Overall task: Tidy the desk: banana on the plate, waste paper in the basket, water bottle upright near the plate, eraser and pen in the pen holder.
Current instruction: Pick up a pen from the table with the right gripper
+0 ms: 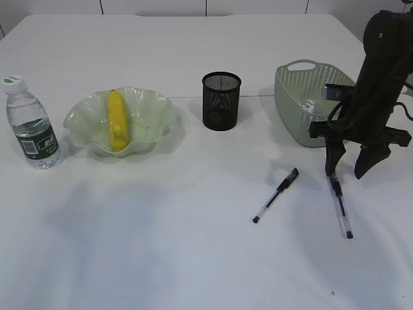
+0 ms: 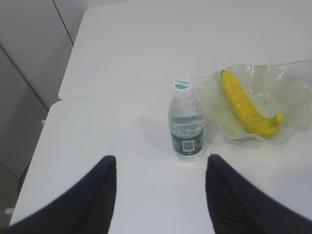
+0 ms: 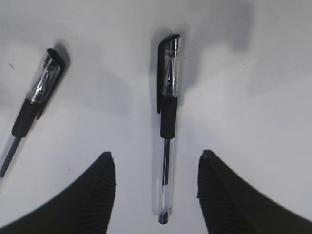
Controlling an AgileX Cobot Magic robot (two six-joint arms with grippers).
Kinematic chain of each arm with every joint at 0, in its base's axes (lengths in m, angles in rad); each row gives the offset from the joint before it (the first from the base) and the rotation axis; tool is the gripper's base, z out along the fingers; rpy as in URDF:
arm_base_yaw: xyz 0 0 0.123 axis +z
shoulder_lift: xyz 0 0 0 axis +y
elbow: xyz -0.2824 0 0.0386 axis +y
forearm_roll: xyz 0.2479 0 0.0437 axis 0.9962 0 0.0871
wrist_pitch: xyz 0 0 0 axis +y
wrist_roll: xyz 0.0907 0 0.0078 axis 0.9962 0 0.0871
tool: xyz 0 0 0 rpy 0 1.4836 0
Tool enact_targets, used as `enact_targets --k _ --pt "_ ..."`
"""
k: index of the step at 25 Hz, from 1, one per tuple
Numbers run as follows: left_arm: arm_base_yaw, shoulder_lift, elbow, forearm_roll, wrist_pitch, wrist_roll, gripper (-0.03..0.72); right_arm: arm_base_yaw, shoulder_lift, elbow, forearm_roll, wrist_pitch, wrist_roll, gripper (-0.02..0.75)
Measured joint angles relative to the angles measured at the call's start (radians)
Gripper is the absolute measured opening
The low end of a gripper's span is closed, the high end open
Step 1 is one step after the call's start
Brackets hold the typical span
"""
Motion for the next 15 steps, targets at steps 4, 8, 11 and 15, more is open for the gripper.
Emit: enact_targets --k 4,8,11,15 --pt "0.0 0.0 0.0 -0.002 0.006 0.0 0.412 0.0 0.0 0.0 0.0 0.0 0.002 0.405" --pt "0.0 0.0 0.0 -0.003 0.018 0.0 0.412 0.0 0.0 0.0 0.0 0.0 0.002 0.405" --pt "0.0 0.0 0.0 -0.004 0.022 0.0 0.412 0.0 0.0 0.0 0.0 -0.012 0.007 0.406" --pt "0.0 0.0 0.0 -0.004 0.026 0.0 0.412 0.0 0.0 0.0 0.0 -0.048 0.013 0.406"
